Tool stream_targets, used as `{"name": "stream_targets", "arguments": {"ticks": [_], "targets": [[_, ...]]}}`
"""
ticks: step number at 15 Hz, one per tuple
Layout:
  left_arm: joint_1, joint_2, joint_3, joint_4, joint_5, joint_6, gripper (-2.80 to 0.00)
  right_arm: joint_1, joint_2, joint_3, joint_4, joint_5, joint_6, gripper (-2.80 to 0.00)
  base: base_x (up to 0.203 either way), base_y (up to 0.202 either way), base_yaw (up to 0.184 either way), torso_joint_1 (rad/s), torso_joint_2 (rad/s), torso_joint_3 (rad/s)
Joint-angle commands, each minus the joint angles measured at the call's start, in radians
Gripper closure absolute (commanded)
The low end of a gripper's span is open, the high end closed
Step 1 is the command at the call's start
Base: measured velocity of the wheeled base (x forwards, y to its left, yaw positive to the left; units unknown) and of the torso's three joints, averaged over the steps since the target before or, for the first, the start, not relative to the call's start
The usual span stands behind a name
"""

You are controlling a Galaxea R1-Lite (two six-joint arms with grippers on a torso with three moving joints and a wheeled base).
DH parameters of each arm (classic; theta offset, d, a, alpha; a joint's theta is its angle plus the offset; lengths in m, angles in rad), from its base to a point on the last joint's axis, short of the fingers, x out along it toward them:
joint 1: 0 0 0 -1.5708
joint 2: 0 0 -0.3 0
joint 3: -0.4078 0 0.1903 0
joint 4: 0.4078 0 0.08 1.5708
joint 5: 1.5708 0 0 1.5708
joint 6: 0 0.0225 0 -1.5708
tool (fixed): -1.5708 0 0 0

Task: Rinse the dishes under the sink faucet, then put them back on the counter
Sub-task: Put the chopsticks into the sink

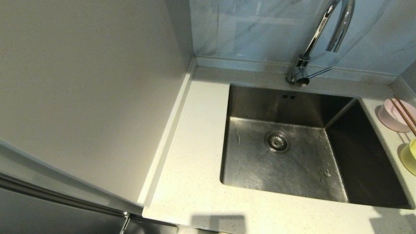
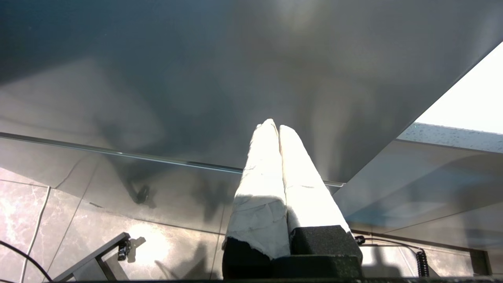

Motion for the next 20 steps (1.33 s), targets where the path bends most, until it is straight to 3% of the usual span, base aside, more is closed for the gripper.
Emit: {"name": "stream_targets", "arguments": {"ticks": [1, 3, 6, 7, 11, 16, 20], "targets": [[0.0, -0.003, 0.0, 0.0, 0.001, -0.001, 0.0, 0.0, 0.201, -0.102, 0.036, -0.01, -0.062, 0.0, 0.0, 0.0, 0.0, 0.0, 0.0, 0.0], [0.0, -0.003, 0.0, 0.0, 0.001, -0.001, 0.0, 0.0, 0.269, -0.146, 0.047, -0.025, -0.205, 0.0, 0.0, 0.0, 0.0, 0.0, 0.0, 0.0], [0.0, -0.003, 0.0, 0.0, 0.001, -0.001, 0.0, -0.003, 0.353, -0.222, 0.049, -0.038, -0.234, 0.0, 0.0, 0.0, 0.0, 0.0, 0.0, 0.0], [0.0, -0.003, 0.0, 0.0, 0.001, -0.001, 0.0, -0.022, 0.379, -0.253, 0.049, -0.039, -0.232, -2.8, 0.0, 0.0, 0.0, 0.0, 0.0, 0.0], [0.0, -0.003, 0.0, 0.0, 0.001, -0.001, 0.0, -0.089, 0.467, -0.332, 0.049, -0.027, -0.215, -2.8, 0.0, 0.0, 0.0, 0.0, 0.0, 0.0], [0.0, -0.003, 0.0, 0.0, 0.001, -0.001, 0.0, -0.241, 0.606, -0.396, 0.049, 0.152, -0.219, -2.8, 0.0, 0.0, 0.0, 0.0, 0.0, 0.0], [0.0, -0.003, 0.0, 0.0, 0.001, -0.001, 0.0, -0.383, 0.809, -0.558, 0.053, 0.265, -0.262, -2.8, 0.0, 0.0, 0.0, 0.0, 0.0, 0.0]]}}
